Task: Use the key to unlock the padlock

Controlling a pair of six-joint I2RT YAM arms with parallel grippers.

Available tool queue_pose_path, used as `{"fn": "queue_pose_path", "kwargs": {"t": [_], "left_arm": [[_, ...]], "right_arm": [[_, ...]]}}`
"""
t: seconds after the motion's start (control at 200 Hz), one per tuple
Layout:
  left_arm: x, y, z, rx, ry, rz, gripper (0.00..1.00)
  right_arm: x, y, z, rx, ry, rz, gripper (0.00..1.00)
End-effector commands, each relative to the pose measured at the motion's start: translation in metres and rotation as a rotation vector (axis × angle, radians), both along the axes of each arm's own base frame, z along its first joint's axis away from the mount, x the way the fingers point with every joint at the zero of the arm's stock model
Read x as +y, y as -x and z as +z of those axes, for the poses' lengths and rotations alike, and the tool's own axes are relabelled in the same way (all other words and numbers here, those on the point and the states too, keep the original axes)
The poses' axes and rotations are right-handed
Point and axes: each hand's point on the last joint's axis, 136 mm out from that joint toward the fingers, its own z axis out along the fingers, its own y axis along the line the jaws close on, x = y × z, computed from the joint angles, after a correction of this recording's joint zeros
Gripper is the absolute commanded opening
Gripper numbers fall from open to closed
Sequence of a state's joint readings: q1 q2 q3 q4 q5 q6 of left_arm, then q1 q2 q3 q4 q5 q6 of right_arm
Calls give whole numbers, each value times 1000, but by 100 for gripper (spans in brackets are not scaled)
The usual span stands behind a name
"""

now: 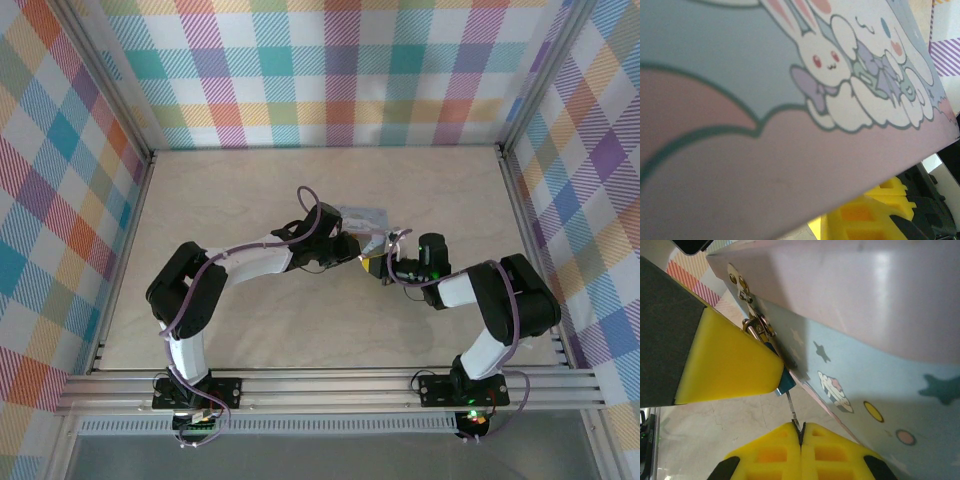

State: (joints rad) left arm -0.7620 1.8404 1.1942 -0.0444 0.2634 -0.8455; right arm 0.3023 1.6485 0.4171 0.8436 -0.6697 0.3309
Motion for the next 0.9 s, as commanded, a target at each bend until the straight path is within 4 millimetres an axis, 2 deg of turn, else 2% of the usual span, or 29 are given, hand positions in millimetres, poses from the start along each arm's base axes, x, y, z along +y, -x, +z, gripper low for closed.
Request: {"fn": "queue_pose_path", "kwargs": {"t": [0.0,0.255,0.9], "left_arm": [[-30,19,45,-30,140,-124,6],[-31,19,43,-24,141,-121,6],[-23,25,23,-2,81,-134,6]], "right_arm": [[18,-11,24,-118,-26,46,2],[25,-9,19,-115,-11,47,2],[-1,-18,44,-212,51,-68,1]]}}
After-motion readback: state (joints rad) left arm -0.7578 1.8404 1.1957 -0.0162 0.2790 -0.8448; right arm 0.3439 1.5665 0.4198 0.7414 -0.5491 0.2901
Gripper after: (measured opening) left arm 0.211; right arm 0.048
